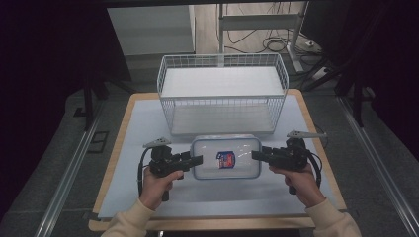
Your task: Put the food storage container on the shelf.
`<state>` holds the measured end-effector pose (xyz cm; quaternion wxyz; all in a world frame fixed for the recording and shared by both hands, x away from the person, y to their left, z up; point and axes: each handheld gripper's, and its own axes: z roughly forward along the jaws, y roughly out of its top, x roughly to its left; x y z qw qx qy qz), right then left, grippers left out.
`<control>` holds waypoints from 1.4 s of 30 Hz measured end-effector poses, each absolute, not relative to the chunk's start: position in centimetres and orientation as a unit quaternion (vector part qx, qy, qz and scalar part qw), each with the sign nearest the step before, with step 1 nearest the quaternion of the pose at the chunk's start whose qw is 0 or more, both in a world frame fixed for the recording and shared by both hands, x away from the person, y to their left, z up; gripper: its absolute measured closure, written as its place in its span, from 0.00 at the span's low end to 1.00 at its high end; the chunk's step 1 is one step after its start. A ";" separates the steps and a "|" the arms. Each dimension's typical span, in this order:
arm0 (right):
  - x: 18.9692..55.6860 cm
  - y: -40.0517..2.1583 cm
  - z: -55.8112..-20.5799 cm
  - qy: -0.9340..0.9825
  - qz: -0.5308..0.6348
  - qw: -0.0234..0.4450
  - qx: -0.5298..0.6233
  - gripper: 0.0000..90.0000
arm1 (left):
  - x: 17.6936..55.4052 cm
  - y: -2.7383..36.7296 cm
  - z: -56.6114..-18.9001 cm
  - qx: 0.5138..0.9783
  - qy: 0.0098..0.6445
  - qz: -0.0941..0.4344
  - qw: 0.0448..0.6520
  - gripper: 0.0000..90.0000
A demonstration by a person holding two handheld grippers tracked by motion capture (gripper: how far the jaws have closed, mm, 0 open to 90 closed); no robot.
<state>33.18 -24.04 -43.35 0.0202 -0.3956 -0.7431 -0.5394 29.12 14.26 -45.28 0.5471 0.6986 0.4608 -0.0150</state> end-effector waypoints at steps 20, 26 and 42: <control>34.8 -23.9 -39.0 -0.742 -0.553 -0.004 -0.379 0.59 | 31.0 14.4 -41.0 0.697 0.448 0.003 0.559 0.51; 35.3 -23.7 -38.0 -0.742 -0.556 -0.007 -0.376 0.59 | 31.6 14.6 -39.8 0.696 0.447 0.006 0.563 0.51; 37.0 -23.5 -35.1 -0.738 -0.564 -0.013 -0.371 0.59 | 33.3 14.7 -36.7 0.695 0.439 0.020 0.569 0.51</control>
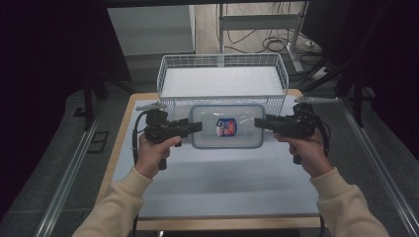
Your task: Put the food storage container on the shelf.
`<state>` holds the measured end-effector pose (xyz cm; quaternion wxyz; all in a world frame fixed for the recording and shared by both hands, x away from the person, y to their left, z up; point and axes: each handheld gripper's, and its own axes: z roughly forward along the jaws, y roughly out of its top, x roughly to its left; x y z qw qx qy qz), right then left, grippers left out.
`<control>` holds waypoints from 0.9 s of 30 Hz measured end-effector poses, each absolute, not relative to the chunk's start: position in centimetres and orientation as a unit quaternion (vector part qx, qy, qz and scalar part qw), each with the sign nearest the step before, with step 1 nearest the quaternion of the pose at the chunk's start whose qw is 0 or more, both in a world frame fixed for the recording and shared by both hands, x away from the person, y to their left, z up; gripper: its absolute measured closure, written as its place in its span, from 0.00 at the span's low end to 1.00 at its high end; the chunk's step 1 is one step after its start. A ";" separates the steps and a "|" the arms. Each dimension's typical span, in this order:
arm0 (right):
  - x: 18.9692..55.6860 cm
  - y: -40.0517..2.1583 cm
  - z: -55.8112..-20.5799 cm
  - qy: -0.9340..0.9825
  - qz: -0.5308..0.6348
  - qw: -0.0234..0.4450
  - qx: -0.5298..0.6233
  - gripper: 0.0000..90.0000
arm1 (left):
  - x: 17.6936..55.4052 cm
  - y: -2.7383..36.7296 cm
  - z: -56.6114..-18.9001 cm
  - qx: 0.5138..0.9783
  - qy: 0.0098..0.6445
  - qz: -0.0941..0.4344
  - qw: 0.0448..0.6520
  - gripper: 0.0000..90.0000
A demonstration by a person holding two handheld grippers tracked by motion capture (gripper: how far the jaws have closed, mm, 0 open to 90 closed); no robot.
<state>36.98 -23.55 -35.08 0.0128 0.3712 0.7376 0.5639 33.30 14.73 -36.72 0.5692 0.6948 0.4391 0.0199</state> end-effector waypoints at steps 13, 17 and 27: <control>38.1 -23.5 -33.1 0.738 0.566 0.025 0.366 0.59 | 34.6 14.7 -35.0 0.693 0.435 0.024 0.574 0.50; 38.4 -23.6 -32.7 0.736 0.569 0.025 0.367 0.59 | 35.0 14.6 -34.4 0.694 0.434 0.027 0.574 0.50; 39.3 -23.7 -31.3 0.734 0.571 0.031 0.366 0.59 | 36.2 14.5 -33.0 0.696 0.427 0.033 0.576 0.50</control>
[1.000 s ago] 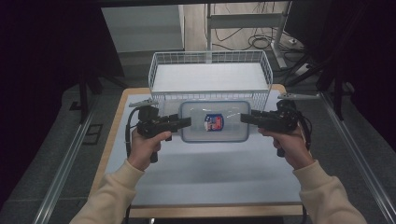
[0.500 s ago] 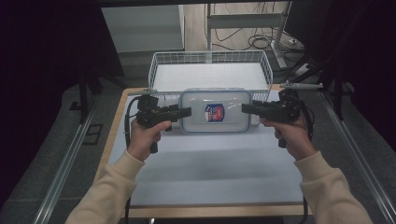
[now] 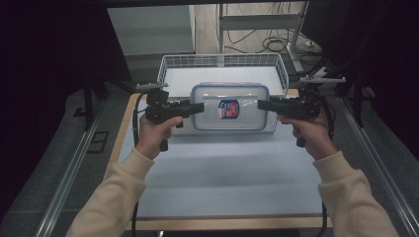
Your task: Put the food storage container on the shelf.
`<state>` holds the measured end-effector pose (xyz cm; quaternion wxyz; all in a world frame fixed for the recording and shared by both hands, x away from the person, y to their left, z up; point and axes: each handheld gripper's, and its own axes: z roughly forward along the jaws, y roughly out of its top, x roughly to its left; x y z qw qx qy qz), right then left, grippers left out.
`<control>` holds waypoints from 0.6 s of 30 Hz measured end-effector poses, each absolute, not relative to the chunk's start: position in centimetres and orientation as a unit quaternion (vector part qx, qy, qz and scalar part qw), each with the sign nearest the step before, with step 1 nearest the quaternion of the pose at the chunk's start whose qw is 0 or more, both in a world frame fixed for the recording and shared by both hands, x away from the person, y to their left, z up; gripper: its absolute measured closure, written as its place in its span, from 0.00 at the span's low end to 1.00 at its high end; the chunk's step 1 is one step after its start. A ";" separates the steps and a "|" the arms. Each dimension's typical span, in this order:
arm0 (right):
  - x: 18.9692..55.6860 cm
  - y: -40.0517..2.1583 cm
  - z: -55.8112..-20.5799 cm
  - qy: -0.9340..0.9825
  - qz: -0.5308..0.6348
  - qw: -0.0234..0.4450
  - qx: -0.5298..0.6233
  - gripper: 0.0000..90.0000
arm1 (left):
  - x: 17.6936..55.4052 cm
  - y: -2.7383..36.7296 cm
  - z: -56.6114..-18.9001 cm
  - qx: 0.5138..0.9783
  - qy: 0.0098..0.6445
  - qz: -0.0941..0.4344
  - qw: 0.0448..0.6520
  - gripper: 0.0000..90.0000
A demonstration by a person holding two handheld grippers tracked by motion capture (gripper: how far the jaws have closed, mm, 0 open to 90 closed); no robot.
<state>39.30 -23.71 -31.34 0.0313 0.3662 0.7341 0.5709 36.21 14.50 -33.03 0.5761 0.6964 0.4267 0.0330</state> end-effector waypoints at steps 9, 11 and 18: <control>40.7 -23.7 -30.3 0.734 0.571 0.033 0.366 0.59 | 37.7 14.5 -32.0 0.695 0.427 0.034 0.577 0.50; 41.0 -23.7 -30.1 0.735 0.570 0.032 0.366 0.59 | 37.9 14.6 -32.0 0.694 0.427 0.034 0.579 0.50; 42.4 -23.2 -29.6 0.738 0.567 0.034 0.365 0.59 | 39.2 15.0 -32.0 0.689 0.430 0.029 0.582 0.50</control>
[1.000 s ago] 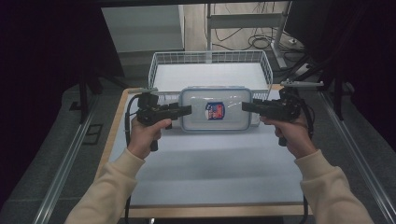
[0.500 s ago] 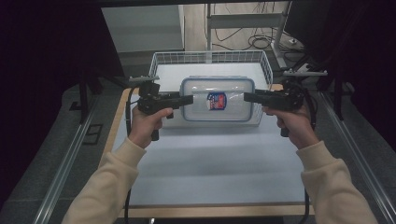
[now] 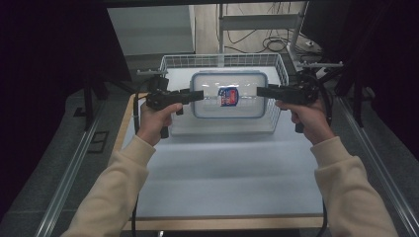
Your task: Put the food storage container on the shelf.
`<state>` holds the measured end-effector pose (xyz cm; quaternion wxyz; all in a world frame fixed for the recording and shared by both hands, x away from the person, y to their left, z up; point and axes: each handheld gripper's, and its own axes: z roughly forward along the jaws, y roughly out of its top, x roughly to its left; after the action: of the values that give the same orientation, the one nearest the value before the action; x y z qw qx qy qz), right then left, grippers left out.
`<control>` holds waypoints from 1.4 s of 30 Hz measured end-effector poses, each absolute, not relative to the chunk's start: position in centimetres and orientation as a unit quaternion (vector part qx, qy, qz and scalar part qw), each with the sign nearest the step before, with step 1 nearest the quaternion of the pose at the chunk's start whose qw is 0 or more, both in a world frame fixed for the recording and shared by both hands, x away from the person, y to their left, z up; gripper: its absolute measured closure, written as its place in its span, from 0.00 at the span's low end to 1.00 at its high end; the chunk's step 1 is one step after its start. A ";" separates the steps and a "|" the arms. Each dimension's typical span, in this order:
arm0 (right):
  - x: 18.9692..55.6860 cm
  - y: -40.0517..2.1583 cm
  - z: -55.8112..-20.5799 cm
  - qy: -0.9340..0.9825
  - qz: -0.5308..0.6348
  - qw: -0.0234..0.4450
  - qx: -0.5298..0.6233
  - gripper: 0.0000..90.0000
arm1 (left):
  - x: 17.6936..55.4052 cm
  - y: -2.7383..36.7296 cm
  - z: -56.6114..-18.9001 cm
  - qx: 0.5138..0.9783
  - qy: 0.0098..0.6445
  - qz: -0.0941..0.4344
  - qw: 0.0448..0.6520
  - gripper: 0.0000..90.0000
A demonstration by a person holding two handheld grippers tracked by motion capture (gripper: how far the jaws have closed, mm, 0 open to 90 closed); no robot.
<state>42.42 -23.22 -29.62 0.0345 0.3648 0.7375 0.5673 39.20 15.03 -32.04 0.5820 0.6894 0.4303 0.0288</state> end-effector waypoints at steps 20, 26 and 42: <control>46.9 -22.8 -29.1 0.731 0.562 0.024 0.385 0.59 | 44.3 15.5 -31.3 0.698 0.428 0.018 0.574 0.50; 48.4 -22.9 -28.7 0.726 0.561 0.020 0.396 0.59 | 46.1 15.5 -31.0 0.694 0.433 0.010 0.575 0.50; 52.3 -22.2 -29.0 0.714 0.553 -0.010 0.429 0.58 | 49.1 16.1 -31.6 0.677 0.468 -0.028 0.567 0.50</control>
<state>52.25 -22.25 -29.02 -0.0099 0.4287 0.7144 0.5529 49.09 16.14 -31.57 0.5674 0.6769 0.4681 -0.0278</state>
